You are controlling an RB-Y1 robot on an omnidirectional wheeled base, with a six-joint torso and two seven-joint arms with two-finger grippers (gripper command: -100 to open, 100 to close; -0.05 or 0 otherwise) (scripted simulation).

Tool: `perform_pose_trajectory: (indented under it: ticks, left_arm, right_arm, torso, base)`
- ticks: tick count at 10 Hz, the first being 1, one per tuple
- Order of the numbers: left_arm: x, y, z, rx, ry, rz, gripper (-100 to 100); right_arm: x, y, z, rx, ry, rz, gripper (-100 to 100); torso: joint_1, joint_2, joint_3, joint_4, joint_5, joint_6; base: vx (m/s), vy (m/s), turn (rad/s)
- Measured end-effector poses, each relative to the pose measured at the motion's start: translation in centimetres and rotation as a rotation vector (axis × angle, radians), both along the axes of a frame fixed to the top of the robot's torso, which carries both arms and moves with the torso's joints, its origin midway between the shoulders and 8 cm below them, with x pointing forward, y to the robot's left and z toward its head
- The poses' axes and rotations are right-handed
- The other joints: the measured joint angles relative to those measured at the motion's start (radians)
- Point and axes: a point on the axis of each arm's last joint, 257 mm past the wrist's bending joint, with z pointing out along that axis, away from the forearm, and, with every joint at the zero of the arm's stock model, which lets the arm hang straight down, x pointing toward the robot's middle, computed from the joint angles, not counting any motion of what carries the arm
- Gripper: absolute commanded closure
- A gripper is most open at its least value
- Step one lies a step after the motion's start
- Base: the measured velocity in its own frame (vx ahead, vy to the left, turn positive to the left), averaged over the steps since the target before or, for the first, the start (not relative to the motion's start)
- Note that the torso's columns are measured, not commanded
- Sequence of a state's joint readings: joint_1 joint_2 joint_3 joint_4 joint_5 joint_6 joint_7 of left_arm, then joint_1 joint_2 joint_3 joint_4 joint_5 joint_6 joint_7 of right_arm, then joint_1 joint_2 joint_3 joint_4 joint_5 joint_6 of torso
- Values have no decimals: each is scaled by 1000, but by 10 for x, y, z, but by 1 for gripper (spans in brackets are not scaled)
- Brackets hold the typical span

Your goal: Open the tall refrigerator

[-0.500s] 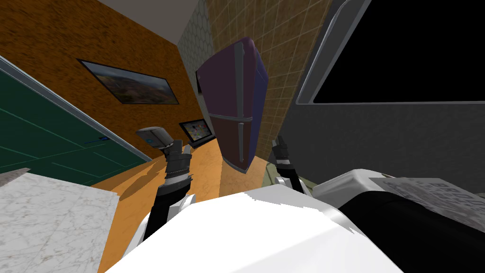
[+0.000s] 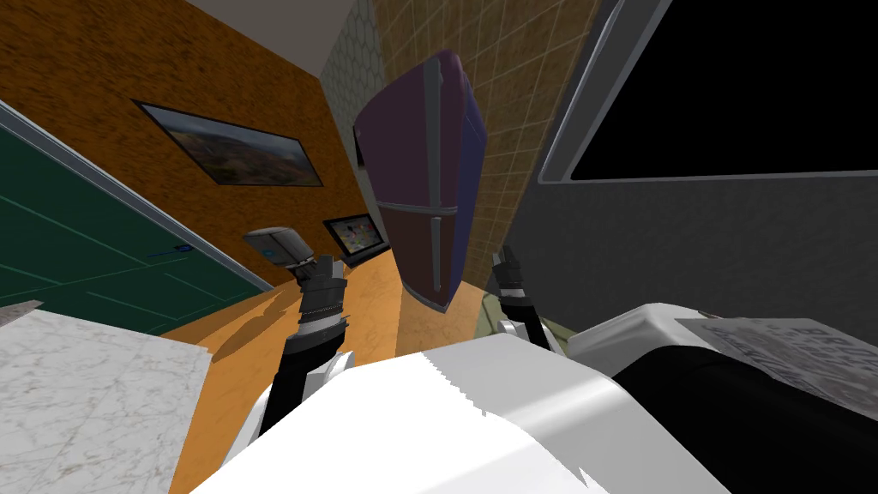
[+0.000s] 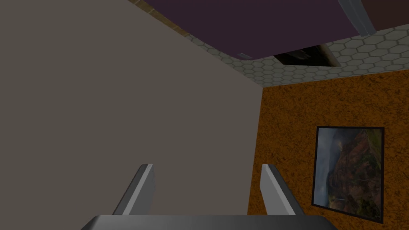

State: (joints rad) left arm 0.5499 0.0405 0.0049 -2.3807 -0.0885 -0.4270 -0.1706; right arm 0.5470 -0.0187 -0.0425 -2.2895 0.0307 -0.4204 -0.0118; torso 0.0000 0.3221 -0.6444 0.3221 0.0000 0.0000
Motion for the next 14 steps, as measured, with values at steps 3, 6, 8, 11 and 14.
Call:
perform_pose_trajectory:
  ticks: [3, 6, 8, 11, 14]
  left_arm:
    - [0, 0, 0, 0, 0, 0, 0]
    - [0, 0, 0, 0, 0, 0, 0]
    - [0, 0, 0, 0, 1, 0, 0]
    - [0, 0, 0, 0, 1, 0, 0]
    - [0, 0, 0, 0, 1, 0, 0]
  right_arm:
    - [0, 0, 0, 0, 0, 0, 0]
    - [1, 1, 0, -20, 4, 7, -100]
    - [3, 4, 2, -80, 15, 20, -100]
    - [7, 6, 4, -193, 35, 31, -100]
    - [13, 4, 11, -326, 50, 24, -100]
  torso:
    - [0, 222, -442, 221, 0, 0]
    - [0, 402, -807, 402, 0, 0]
    - [1, 413, -832, 414, 0, 0]
    - [1, 415, -832, 415, 0, 0]
    - [0, 415, -832, 416, 0, 0]
  base:
    - [0, 0, 0]
    - [18, 10, -37]
    - [56, 41, -82]
    - [93, 71, -117]
    - [115, 99, -169]
